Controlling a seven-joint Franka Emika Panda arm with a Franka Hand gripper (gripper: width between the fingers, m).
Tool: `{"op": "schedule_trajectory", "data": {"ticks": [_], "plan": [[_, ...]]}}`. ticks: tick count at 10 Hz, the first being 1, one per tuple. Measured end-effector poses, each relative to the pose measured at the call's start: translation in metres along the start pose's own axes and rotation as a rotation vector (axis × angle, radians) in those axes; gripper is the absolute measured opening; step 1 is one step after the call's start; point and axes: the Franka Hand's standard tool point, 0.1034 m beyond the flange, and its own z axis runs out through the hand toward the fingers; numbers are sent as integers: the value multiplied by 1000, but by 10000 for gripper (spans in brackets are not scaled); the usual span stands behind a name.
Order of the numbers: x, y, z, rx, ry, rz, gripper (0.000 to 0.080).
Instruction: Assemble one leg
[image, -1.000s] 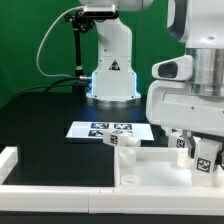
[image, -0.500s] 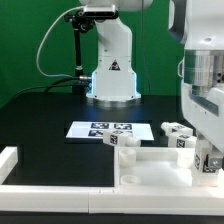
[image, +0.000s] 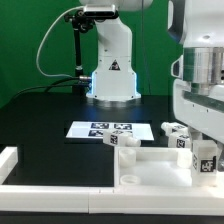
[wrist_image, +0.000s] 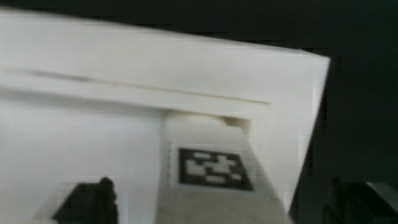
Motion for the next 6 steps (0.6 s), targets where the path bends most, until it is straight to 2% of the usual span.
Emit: {"op": "schedule_trajectory", "data": {"ticks": [1, 2, 4, 5, 6], "plan": [[-4, -1, -2, 4, -4, -135, 633], [-6, -2, -6, 9, -4, -169, 645], [-5, -1, -5, 6, -3, -281, 649], [-4, -1, -5, 6, -3, -382, 649], [-2, 0, -4, 1, 14, -612, 649]]}}
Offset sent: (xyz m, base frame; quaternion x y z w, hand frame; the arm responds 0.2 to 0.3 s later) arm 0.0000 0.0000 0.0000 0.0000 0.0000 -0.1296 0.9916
